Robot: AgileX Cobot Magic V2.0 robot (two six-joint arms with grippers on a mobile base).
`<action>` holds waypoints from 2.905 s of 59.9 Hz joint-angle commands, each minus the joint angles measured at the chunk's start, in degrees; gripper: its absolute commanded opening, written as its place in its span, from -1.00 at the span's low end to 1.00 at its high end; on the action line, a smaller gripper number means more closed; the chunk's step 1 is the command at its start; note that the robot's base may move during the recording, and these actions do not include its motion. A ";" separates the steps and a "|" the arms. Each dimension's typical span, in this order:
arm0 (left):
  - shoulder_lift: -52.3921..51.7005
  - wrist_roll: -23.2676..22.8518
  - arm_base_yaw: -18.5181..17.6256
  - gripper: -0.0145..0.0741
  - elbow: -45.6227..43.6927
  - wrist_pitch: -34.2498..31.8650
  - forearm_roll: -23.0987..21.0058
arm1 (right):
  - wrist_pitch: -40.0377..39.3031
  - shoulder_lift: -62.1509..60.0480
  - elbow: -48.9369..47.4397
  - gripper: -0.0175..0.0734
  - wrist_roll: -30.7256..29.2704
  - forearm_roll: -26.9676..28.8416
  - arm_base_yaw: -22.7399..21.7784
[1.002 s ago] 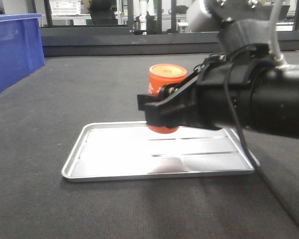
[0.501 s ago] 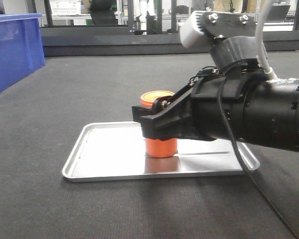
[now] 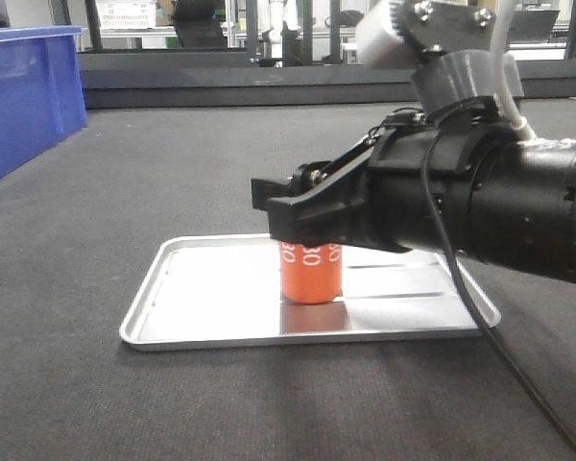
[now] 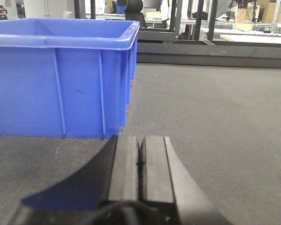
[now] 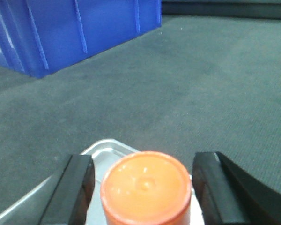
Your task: Grab orange capacitor from left shelf to right conveyor
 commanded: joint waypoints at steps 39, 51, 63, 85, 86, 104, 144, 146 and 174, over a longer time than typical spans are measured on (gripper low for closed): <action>-0.38 -0.37 -0.13 -0.96 1.24 -5.21 -0.13 | 17.39 -33.67 -1.31 0.38 -0.11 -1.87 -0.26; -0.38 -0.37 -0.13 -0.96 1.24 -5.21 -0.13 | 28.68 -45.75 -1.31 -0.43 -0.11 -1.87 -0.26; -0.38 -0.37 -0.13 -0.96 1.24 -5.21 -0.13 | 34.14 -53.09 -1.31 -0.49 -0.11 -1.59 -0.37; -0.38 -0.37 -0.13 -0.96 1.24 -5.21 -0.13 | 34.61 -54.19 -1.31 -0.49 -5.09 0.03 -4.62; -0.38 -0.37 -0.13 -0.96 1.24 -5.21 -0.13 | 34.95 -54.36 -1.31 -0.49 -5.31 0.13 -5.24; -0.38 -0.37 -0.13 -0.96 1.24 -5.21 -0.13 | 39.45 -58.84 -0.97 -0.49 -6.36 2.04 -29.62; -0.38 -0.37 -0.13 -0.96 1.24 -5.21 -0.13 | 55.05 -99.33 19.10 -0.49 -10.55 2.15 -43.14; -0.38 -0.37 -0.13 -0.96 1.24 -5.21 -0.13 | 54.85 -99.01 20.28 -0.49 -10.49 2.36 -43.14; -0.38 -0.37 -0.13 -0.96 1.24 -5.21 -0.13 | 57.89 -99.20 24.58 -0.49 -8.88 3.12 -43.14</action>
